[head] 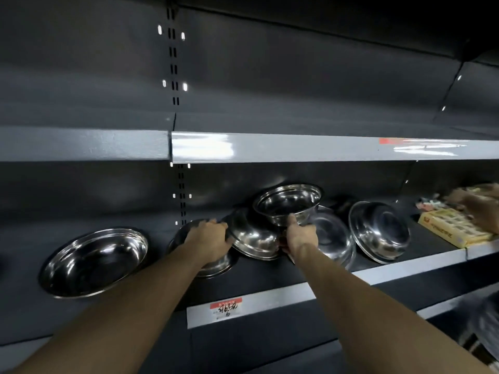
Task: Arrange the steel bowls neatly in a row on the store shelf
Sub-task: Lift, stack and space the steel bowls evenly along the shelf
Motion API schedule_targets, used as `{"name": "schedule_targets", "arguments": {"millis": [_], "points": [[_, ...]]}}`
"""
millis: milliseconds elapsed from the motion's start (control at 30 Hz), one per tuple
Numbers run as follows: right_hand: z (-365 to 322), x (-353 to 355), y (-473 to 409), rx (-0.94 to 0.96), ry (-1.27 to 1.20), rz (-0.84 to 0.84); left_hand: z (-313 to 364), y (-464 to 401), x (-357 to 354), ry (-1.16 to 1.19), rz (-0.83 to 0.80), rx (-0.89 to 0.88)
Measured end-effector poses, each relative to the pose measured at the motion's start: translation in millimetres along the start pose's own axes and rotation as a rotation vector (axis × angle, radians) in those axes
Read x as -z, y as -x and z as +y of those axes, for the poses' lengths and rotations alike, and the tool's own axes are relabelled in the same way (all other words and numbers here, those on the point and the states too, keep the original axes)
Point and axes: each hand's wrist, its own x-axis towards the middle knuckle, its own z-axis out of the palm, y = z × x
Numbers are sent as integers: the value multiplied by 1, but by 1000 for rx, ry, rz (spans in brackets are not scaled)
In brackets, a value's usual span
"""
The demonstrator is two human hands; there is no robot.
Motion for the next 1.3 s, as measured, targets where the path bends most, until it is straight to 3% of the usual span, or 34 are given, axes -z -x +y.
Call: {"name": "schedule_targets", "arguments": {"millis": [433,733,1300], "points": [[-14,-13,-27,-16,-240,27,1,1,-6,-27,-54,105],[-17,-13,7,26,-228,37,-19,14,10,11,-5,147],[-26,-125,134,19,-223,-406,-133,114,60,6,71,389]]}}
